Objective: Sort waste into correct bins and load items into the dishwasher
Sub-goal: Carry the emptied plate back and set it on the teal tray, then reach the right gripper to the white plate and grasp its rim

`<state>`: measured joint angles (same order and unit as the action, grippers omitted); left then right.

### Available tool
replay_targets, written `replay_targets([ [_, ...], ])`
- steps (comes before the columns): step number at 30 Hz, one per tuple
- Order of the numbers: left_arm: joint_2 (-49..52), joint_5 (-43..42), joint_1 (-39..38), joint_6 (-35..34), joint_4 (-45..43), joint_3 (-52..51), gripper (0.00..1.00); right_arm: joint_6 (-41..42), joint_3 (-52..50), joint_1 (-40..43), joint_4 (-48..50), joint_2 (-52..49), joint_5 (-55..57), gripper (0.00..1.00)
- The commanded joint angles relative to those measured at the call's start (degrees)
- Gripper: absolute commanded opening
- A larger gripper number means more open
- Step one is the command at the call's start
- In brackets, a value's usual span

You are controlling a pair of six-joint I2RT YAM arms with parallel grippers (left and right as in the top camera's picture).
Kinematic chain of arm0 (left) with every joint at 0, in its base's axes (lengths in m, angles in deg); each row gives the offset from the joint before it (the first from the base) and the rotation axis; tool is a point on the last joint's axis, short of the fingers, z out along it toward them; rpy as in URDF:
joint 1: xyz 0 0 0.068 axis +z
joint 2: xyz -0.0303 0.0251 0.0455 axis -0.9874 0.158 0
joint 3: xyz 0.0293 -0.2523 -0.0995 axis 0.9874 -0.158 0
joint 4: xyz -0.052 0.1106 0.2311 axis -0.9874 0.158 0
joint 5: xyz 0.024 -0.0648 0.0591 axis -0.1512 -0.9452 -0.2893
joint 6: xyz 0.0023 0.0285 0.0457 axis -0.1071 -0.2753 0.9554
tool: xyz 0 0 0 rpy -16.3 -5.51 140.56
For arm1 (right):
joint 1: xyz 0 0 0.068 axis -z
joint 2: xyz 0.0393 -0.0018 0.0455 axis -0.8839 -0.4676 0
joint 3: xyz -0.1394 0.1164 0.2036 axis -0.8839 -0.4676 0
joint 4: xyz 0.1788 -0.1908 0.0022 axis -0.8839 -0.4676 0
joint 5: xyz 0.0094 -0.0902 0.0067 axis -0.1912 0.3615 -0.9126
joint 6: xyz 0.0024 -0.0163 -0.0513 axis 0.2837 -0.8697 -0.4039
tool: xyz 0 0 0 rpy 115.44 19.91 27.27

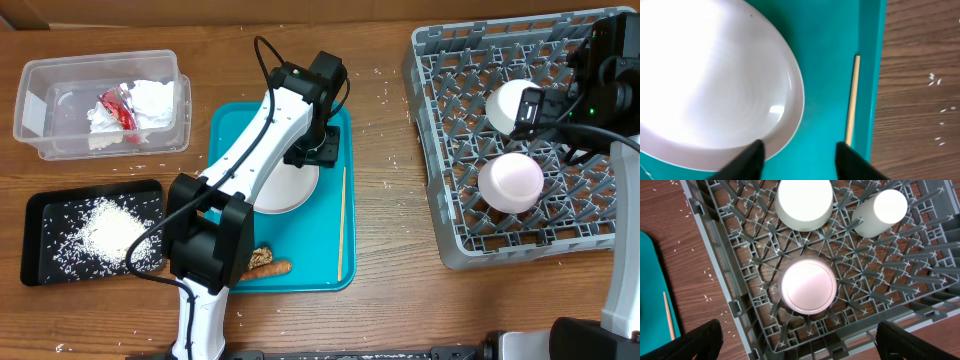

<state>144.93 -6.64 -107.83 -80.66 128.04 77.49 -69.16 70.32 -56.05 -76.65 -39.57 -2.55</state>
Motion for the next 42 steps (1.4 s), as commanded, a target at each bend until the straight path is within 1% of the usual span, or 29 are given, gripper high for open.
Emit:
replay_targets([
  [1, 0.2, 0.5, -0.1, 0.4, 1.6, 0.7, 0.57, 0.0, 0.5, 0.2, 0.2, 0.2, 0.4, 1.0],
  [5, 0.1, 1.0, 0.5, 0.7, 5.9, 5.0, 0.57, 0.0, 0.5, 0.2, 0.2, 0.2, 0.4, 1.0],
  [9, 0.1, 3.7, 3.3, 0.5, 12.7, 14.3, 0.56, 0.0, 0.4, 0.2, 0.2, 0.2, 0.4, 1.0],
  [12, 0.1, 5.9, 8.1, -0.8, 17.8, 23.9, 0.56, 0.0, 0.5, 0.2, 0.2, 0.2, 0.4, 1.0],
  [14, 0.1, 6.3, 12.5, -1.1, 19.1, 29.4, 0.58, 0.0, 0.5, 0.2, 1.6, 0.2, 0.4, 1.0],
  [16, 0.1, 6.2, 17.5, -1.1, 19.1, 33.6, 0.69, 0.0, 0.5, 0.2, 4.8, 0.2, 0.1, 1.0],
  [17, 0.1, 6.2, 20.0, -1.2, 19.1, 35.1, 0.81, 0.0, 0.5, 0.2, 7.0, 0.2, -0.9, 1.0],
  [18, 0.1, 6.2, 22.4, -1.8, 19.1, 36.1, 1.0, 0.0, 0.5, 0.2, 8.8, 0.2, -2.1, 1.0],
  [21, 0.1, 5.6, 30.6, -3.6, 19.1, 37.2, 1.0, 0.0, 0.5, 0.2, 15.5, 0.2, -5.6, 1.0],
  [25, 0.2, 5.4, 38.3, -3.6, 19.1, 36.5, 1.0, 0.0, 0.5, 0.2, 20.3, 0.2, -5.8, 1.0],
  [27, 0.2, 5.4, 41.4, -3.6, 19.1, 36.5, 1.0, 1.7, 0.5, 0.2, 22.3, 0.2, -10.6, 1.0],
  [29, 0.2, 5.4, 44.4, -3.6, 19.1, 36.5, 1.0, 6.4, 0.5, 0.2, 22.2, 0.2, -20.3, 1.0],
  [30, 0.2, 5.3, 46.1, -3.6, 19.1, 36.5, 1.0, 10.7, 0.4, 0.2, 23.2, 0.2, -27.2, 1.0],
  [31, 0.2, 5.1, 46.9, -3.6, 19.1, 36.5, 1.0, 15.6, 0.4, 0.0, 26.5, 0.0, -32.5, 1.0],
  [34, 0.2, 4.0, 48.7, -3.6, 19.1, 36.5, 1.0, 22.5, 0.4, -1.3, 32.0, -0.9, -40.1, 1.0],
  [37, 0.2, 3.5, 49.1, -3.6, 19.1, 36.5, 1.0, 22.7, 0.1, -5.7, 34.6, -3.1, -40.1, 1.0],
  [42, 0.2, 3.5, 49.1, -3.6, 19.1, 36.5, 1.0, 22.7, 0.1, -16.7, 29.6, -11.0, -28.9, 1.0],
])
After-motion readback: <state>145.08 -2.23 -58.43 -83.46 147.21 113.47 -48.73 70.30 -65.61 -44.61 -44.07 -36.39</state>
